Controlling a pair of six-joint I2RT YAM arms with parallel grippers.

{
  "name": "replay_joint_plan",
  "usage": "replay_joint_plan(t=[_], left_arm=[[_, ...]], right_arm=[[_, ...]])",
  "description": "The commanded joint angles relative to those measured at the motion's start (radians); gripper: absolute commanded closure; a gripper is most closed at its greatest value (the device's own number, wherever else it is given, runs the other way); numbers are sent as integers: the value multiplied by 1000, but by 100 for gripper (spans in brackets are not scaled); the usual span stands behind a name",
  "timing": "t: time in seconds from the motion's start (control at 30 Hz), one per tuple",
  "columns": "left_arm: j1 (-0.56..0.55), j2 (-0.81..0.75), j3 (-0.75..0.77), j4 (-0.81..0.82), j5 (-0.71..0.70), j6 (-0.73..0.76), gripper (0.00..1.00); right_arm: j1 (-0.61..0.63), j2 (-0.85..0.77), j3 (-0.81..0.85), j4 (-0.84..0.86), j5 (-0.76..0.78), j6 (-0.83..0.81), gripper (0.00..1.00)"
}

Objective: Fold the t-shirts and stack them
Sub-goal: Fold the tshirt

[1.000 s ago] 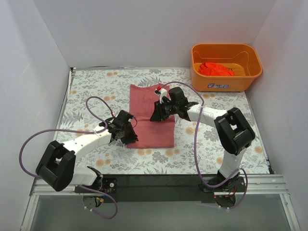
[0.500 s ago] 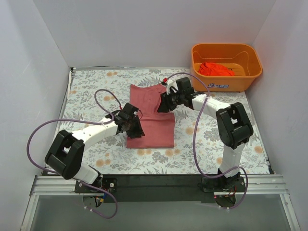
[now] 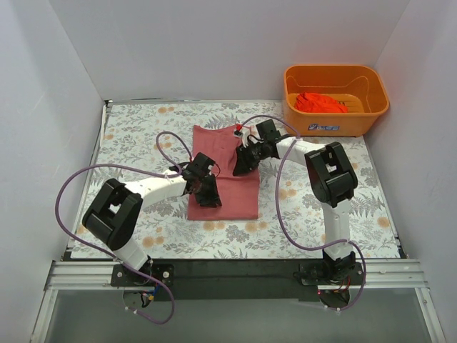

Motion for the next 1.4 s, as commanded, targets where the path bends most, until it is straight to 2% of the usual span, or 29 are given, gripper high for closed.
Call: replay_joint_plan(t=[0.0,0.17,0.27,0.3,0.33,0.4,0.73,0.77,0.83,0.9,1.0,1.17,1.27,1.37], left_arm=[[-7,-23,-26,10,24,6,75],[-7,-34,-62,8,25,-6,75],[-12,-40,-78,8,33,-10,75],[-13,-41,-82,7,36,-10,75],[-12,-44,-88,7,37,-11,75],[-13,-49,-94,5,40,-13,75],[-22,-75,-134,-13,63,-17,75],[-24,-77,-135,-12,59,-17,75],[-24,-81,-141,-16,53,-25,75],[-22,-100,-140,-19,41,-40,73],[-22,-142,-123,-32,7,-68,70],[-22,-215,-57,-70,-58,-98,69],[-15,-253,-48,-78,-122,-117,69],[33,-261,-68,-47,-158,-115,71]], right_arm=[[8,9,72,-17,-83,-40,60],[15,40,89,-26,-94,-45,64],[15,43,100,-30,-95,-42,73],[14,41,101,-32,-89,-43,81],[15,38,109,-36,-86,-45,97],[14,38,118,-43,-72,-46,99],[18,57,230,-139,-11,-100,97],[18,67,236,-144,-6,-103,95],[18,72,236,-148,18,-102,80],[17,63,229,-159,41,-94,71],[12,3,203,-156,114,-51,68],[-3,-175,51,-71,115,68,68],[-5,-265,-87,49,17,168,68],[-5,-321,-245,244,-58,280,68]])
